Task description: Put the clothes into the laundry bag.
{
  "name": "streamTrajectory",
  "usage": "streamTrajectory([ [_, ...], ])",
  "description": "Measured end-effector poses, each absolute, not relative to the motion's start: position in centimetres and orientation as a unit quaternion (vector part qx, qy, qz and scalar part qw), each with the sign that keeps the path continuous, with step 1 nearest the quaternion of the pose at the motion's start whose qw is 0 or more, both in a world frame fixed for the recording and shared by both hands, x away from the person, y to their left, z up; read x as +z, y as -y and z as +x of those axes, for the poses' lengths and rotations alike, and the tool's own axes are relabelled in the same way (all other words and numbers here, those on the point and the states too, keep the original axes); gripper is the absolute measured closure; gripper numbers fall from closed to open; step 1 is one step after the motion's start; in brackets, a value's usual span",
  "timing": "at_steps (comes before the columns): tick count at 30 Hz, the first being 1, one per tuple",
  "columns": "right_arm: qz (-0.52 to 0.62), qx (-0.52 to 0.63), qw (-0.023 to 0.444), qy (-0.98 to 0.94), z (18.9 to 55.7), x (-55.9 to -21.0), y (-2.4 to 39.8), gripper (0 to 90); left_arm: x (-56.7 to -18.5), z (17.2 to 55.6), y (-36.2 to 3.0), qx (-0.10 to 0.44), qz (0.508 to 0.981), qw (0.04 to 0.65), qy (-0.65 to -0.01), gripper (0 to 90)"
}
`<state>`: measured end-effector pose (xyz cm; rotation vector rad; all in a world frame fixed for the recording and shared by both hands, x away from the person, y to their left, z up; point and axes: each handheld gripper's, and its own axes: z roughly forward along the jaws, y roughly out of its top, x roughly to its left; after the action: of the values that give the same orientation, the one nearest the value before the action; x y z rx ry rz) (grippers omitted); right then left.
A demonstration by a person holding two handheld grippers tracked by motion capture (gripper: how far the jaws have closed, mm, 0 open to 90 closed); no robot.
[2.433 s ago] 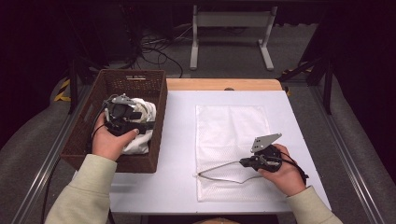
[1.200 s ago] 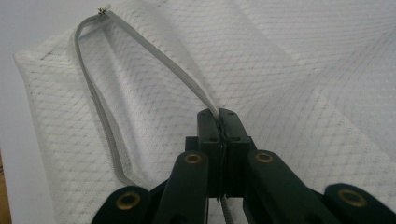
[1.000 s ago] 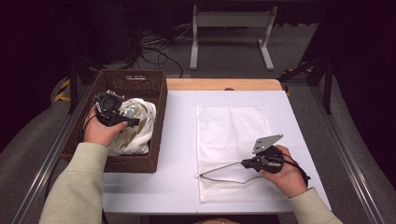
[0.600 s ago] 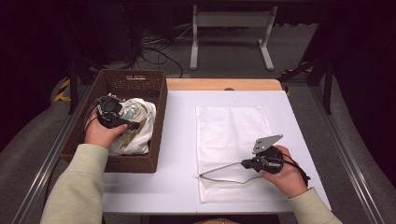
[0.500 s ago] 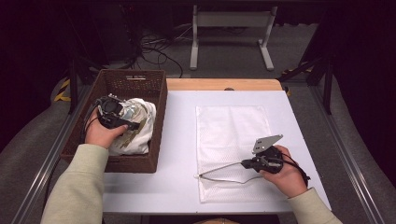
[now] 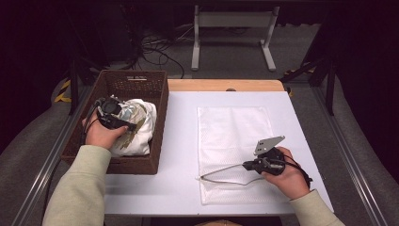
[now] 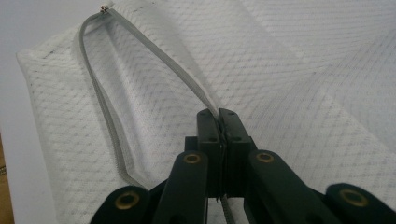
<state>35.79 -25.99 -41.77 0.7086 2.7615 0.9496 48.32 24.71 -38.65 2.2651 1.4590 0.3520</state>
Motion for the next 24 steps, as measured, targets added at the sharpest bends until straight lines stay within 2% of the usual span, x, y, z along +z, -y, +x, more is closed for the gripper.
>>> streamTrajectory([
  [7, 0.233, 0.316, 0.068, -0.917, 35.7, -41.7, 26.0, 88.8, -39.7, 48.7, -24.7, 0.122, 0.821, 0.203, -0.519, 0.3],
  [24, 0.228, 0.312, 0.068, -0.920, 35.6, -41.7, 25.8, 88.7, -41.9, 49.1, -24.4, 0.108, 0.828, 0.209, -0.508, 0.0],
])
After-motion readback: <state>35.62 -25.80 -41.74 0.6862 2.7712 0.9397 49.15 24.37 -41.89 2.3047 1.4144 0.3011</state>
